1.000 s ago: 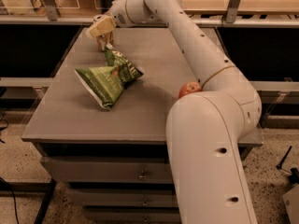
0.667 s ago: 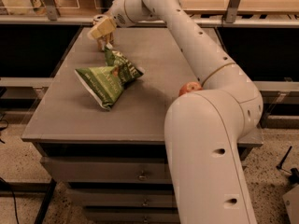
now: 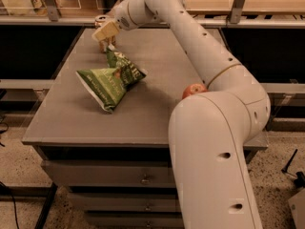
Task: Knock orange can over
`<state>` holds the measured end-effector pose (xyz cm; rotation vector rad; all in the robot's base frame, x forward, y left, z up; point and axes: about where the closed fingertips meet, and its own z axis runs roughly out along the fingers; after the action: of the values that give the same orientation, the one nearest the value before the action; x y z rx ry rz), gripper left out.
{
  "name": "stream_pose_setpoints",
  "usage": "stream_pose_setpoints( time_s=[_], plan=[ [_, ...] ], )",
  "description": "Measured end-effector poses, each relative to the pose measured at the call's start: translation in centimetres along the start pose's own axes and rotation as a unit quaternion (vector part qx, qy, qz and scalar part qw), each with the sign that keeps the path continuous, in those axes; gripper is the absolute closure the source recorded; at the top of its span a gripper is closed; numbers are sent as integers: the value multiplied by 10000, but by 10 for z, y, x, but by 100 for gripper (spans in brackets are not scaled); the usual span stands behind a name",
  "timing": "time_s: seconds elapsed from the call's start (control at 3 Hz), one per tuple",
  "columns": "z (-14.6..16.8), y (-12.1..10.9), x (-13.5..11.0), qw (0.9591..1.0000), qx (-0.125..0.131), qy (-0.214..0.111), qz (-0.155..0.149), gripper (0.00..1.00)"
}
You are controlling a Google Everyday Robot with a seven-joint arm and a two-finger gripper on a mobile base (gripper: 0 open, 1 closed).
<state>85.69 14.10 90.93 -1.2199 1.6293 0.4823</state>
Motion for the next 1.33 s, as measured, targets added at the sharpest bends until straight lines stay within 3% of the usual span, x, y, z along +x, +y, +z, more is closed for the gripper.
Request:
stream_pose_setpoints(
  time_s=[1.0, 1.33],
  plan=[
    [15, 7, 18, 9989, -220, -148, 392, 84],
    [14, 10, 7, 9991, -268, -109, 326, 85]
  ],
)
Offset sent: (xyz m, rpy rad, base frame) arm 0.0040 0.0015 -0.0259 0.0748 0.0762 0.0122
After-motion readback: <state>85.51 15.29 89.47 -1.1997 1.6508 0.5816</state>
